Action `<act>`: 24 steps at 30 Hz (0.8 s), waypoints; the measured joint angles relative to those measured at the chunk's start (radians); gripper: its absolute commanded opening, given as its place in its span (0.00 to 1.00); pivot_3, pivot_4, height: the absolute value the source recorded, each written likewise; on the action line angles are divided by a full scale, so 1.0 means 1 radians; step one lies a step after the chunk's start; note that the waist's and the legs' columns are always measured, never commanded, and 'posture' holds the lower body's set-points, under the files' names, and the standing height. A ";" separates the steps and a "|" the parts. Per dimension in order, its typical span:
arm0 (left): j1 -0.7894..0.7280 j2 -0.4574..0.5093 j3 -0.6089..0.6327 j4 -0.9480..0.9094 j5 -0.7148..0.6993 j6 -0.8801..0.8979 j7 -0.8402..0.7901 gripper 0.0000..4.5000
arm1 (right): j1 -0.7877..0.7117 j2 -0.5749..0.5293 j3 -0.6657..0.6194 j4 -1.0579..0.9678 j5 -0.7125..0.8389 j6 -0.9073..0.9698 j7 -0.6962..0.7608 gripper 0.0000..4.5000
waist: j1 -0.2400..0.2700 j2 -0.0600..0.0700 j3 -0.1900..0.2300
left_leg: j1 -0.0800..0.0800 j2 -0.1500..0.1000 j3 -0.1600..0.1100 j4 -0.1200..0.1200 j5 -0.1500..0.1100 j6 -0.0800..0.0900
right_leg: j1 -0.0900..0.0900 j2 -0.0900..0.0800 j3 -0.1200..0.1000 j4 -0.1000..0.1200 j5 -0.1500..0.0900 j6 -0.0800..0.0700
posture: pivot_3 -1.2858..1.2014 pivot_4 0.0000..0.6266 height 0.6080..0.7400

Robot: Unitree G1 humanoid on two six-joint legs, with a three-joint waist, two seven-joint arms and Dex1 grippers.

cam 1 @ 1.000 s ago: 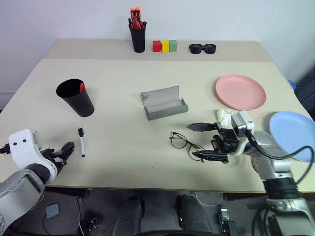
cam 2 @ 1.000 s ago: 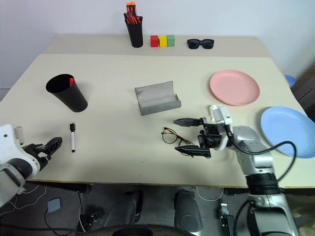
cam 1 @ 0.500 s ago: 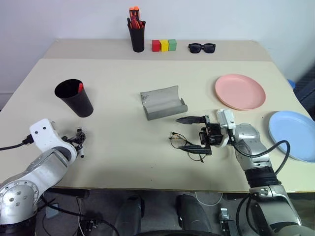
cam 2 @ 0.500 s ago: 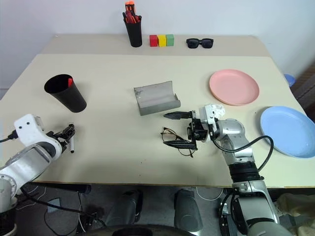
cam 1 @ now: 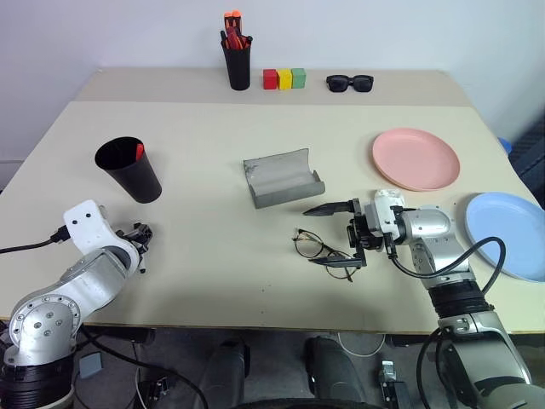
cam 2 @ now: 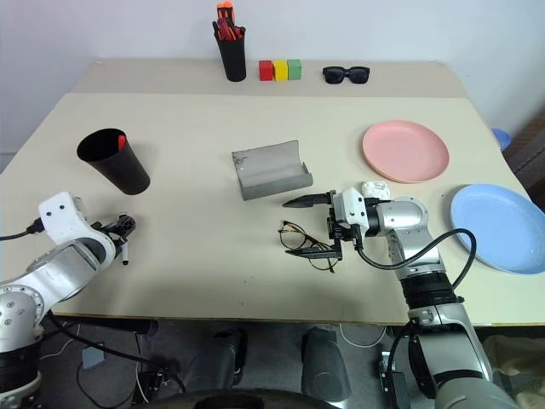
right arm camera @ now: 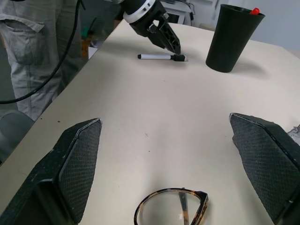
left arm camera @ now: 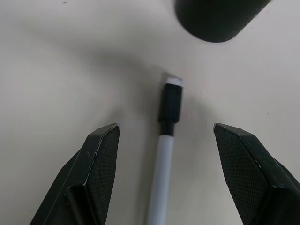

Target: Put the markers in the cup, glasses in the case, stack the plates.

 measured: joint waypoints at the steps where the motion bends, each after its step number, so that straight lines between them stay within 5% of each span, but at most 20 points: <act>1: -0.004 -0.010 -0.003 0.015 0.001 0.005 0.007 0.73 | -0.001 -0.002 0.000 0.000 0.000 0.000 0.000 0.99 | 0.000 0.000 0.000 | 0.000 0.000 0.000 0.000 0.000 0.000 | 0.000 0.000 0.000 0.000 0.000 0.000 | 0.52 0.24 1.00; 2: -0.008 -0.018 -0.006 0.026 0.004 0.007 0.015 0.73 | -0.001 -0.003 0.000 0.000 0.000 0.000 0.000 0.99 | 0.001 0.000 0.000 | 0.000 0.000 0.000 0.000 0.000 0.000 | 0.000 0.000 0.000 0.000 0.000 0.000 | 0.52 0.24 1.00; 4: -0.027 -0.031 -0.008 0.034 0.003 0.015 0.038 0.55 | -0.002 -0.006 0.000 0.000 0.001 0.000 -0.001 0.99 | 0.001 0.000 0.000 | 0.000 0.000 0.000 0.000 0.000 0.000 | 0.000 0.000 0.000 0.000 0.000 0.000 | 0.52 0.24 1.00; 9: -0.031 -0.046 0.006 0.047 0.004 0.026 0.097 0.01 | -0.002 -0.012 -0.001 0.000 0.006 0.002 -0.007 0.99 | 0.003 0.000 0.000 | 0.000 0.000 0.000 0.000 0.000 0.000 | 0.001 0.000 0.000 0.000 0.000 0.000 | 0.52 0.24 1.00; 17: -0.036 -0.049 0.000 0.032 -0.044 0.048 0.056 0.01 | -0.002 -0.019 -0.002 -0.001 0.007 0.009 -0.033 0.99 | 0.005 0.001 0.000 | 0.000 -0.001 0.000 0.001 0.000 0.000 | 0.001 -0.001 0.000 0.000 0.000 0.000 | 0.52 0.24 1.00; 24: -0.186 0.096 -0.205 -0.173 -0.018 0.149 -0.332 0.01 | -0.001 -0.018 -0.027 -0.009 0.017 0.053 -0.129 0.99 | 0.002 -0.001 0.001 | -0.001 -0.001 0.000 0.000 0.001 -0.001 | 0.000 0.000 0.000 0.000 0.000 0.000 | 0.52 0.24 1.00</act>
